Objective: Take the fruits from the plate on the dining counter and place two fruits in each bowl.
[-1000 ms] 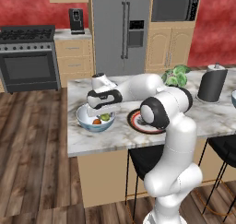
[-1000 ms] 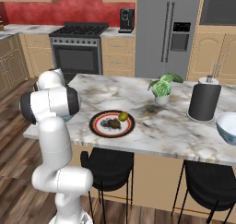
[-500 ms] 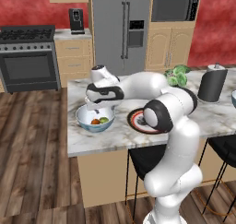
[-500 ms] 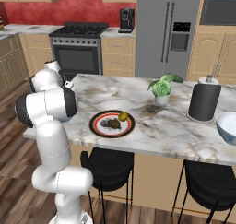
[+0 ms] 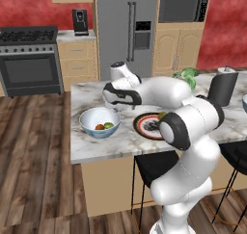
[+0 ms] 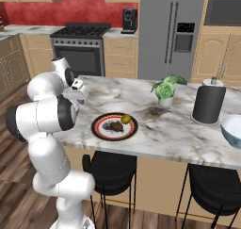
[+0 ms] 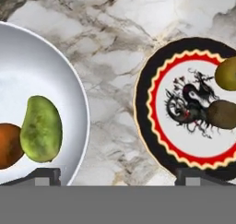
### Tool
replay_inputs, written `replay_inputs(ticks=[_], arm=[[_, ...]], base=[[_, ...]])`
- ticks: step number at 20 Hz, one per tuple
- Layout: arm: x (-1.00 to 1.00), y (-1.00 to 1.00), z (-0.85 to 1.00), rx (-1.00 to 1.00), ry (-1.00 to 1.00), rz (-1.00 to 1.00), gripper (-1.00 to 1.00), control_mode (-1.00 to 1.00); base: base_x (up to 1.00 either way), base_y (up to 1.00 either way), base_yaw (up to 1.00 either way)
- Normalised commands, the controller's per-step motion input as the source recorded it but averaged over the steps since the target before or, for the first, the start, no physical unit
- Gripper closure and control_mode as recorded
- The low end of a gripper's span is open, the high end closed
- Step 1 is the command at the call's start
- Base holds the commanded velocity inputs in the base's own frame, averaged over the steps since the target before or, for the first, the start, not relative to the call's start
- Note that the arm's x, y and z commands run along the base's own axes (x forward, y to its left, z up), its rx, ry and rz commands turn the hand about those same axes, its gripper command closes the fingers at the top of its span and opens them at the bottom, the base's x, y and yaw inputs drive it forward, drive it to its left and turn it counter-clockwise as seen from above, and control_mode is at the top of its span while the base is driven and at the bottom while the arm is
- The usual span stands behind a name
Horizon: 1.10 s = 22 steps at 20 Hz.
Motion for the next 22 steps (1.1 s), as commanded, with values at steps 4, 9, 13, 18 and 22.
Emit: replay_inputs(ticks=[4,9,13,18,22], arm=[[-0.11,-1.00,0.24,0.07,0.00,-0.27,-1.00,-1.00],[-0.15,-1.00,0.37,0.13,0.01,-0.23,-1.00,-1.00],[-0.04,-0.80,-0.02,0.00,0.04,-0.14,-1.00,-1.00],[-0.22,-0.77,-0.25,0.04,0.10,-0.01,-1.00,-1.00],[-0.03,-0.63,-0.36,0.02,0.13,0.00,-1.00,-1.00]], base=[[0.00,0.00,0.00],[0.00,0.00,0.00],[0.00,0.00,0.00],[0.00,0.00,0.00],[0.00,0.00,0.00]])
